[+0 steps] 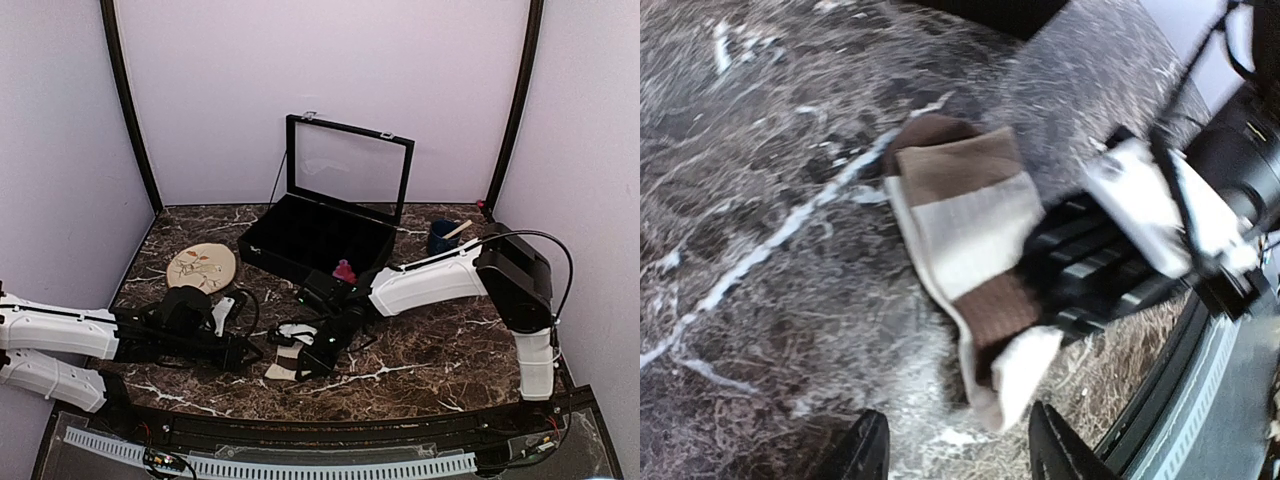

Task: Roll the socks
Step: Roll the sock at the center of the board.

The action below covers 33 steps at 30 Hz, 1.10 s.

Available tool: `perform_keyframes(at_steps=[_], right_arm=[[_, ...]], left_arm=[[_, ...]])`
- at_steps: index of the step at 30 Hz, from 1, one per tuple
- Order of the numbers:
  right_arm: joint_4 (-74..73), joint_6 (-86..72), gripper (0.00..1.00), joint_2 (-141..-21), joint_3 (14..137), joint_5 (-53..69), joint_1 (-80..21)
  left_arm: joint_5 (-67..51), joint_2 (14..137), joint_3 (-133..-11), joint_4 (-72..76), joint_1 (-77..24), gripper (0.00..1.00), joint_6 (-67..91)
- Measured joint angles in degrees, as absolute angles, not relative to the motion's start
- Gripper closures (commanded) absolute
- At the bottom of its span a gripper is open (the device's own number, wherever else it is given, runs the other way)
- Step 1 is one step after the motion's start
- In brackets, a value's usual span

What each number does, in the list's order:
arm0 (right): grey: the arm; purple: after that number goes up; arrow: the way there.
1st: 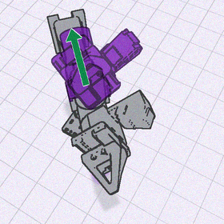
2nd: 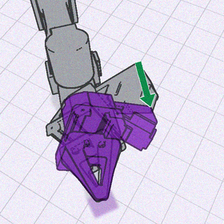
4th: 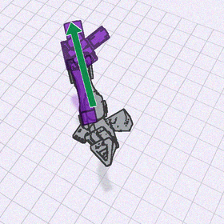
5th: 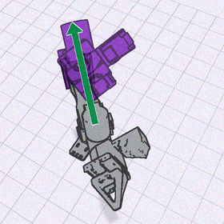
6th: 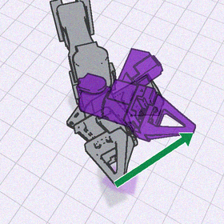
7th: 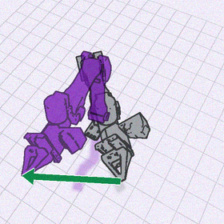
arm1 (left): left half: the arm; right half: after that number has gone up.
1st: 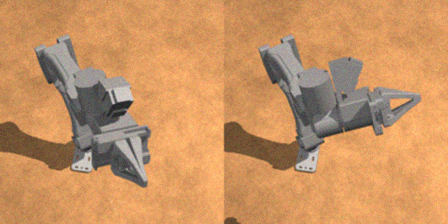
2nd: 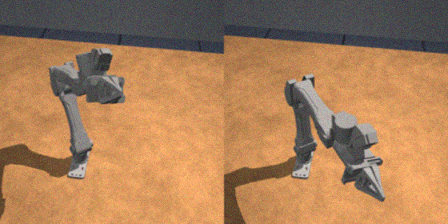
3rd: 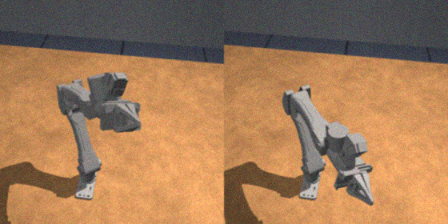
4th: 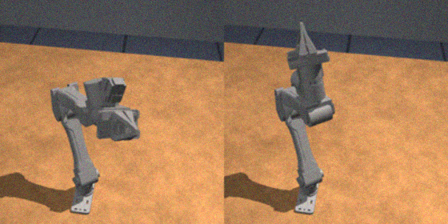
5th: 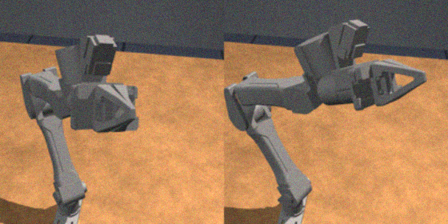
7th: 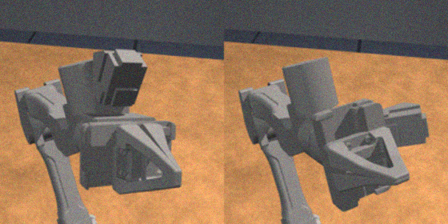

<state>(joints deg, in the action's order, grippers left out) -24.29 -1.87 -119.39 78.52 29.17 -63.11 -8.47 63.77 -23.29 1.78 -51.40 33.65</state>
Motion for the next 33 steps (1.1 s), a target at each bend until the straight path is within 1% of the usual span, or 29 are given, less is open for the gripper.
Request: perform_keyframes(at_steps=[13,22,33], right_arm=[[-30.1,-2.0,1.0,-122.5,83.1,34.1,-61.2],[-33.0,-2.0,1.0,-123.7,85.1,35.7,-60.6],[-35.6,-1.4,1.0,-124.6,86.7,36.6,-60.2]], left_arm=[[5.7,62.8,-23.8,-0.6,-64.1,0.52,27.5],[16.0,70.3,-29.6,-0.6,-75.4,0.51,17.6],[19.8,76.6,-32.1,-0.3,-77.6,0.5,8.2]])
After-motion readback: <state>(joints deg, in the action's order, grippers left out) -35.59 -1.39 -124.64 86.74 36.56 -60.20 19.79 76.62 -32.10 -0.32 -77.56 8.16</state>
